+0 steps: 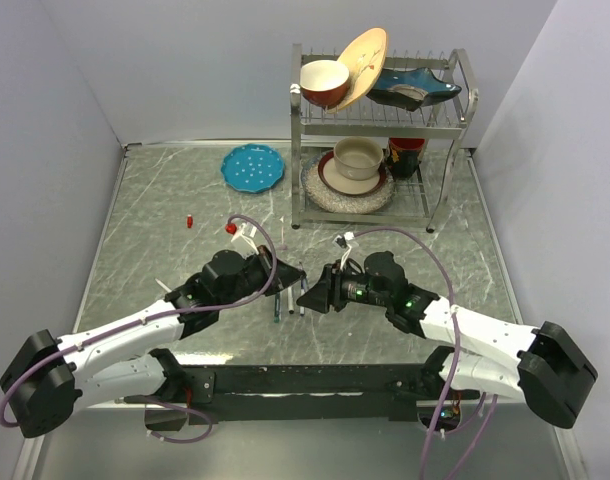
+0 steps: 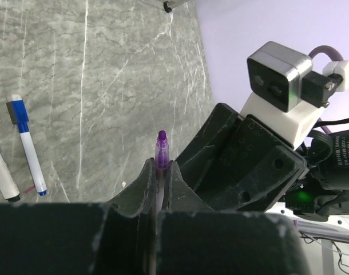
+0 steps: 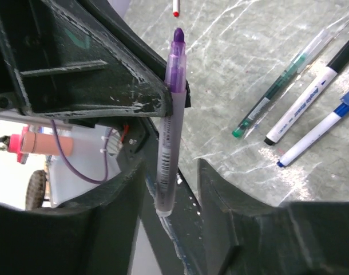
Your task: Insert the pens into the pen caps
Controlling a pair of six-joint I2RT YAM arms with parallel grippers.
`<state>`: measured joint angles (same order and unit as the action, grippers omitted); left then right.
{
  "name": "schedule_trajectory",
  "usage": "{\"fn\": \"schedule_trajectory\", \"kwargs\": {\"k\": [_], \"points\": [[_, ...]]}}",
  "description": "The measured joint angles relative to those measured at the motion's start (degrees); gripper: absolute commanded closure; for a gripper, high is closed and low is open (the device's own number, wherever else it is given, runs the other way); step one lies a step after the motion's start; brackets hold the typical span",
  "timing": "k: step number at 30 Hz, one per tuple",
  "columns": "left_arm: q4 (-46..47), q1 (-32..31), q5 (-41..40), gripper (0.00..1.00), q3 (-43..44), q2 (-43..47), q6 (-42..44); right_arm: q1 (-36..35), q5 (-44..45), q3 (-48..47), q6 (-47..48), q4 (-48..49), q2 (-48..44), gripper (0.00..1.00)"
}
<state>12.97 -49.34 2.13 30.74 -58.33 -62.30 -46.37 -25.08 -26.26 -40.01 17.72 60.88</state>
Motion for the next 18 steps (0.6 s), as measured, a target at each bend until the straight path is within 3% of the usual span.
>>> {"fn": "schedule_trajectory", "kwargs": {"k": [4,5,7,8,9,13,17,18], "points": [[-0.2,0.0,0.0,0.98,0.0,0.5,0.8,0.0,0.1,0.0,0.2,-0.4,-0.9,0.98],[-0.2,0.0,0.0,0.8,0.0,0.8,1.2,0.0,0.3,0.0,0.1,-0.7,-1.0,1.0],[-0.4,0.0,0.0,0.59,0.0,1.2,1.6,0.0,0.3,0.0,0.0,-0.7,-1.3,1.0],[-0.7,0.0,-0.3,0.42,0.0,1.4,1.6,0.0,0.3,0.0,-0.1,-0.7,-1.6,1.0],[-1.2,-0.1,-0.5,0.37,0.0,1.6,1.8,0.0,0.5,0.0,0.0,-0.9,-2.0,1.0],[-5.7,-0.1,-5.0,0.3,0.5,3.4,0.7,0.0,1.9,0.0,0.0,-2.0,-4.3,1.0],[-10.7,-0.1,-12.7,0.43,2.1,7.3,-2.3,0.0,4.1,0.0,0.2,-4.1,-7.6,1.0],[-11.6,-0.1,-14.4,0.43,2.4,8.0,-3.4,0.0,4.5,0.0,0.3,-4.5,-8.3,1.0]]}}
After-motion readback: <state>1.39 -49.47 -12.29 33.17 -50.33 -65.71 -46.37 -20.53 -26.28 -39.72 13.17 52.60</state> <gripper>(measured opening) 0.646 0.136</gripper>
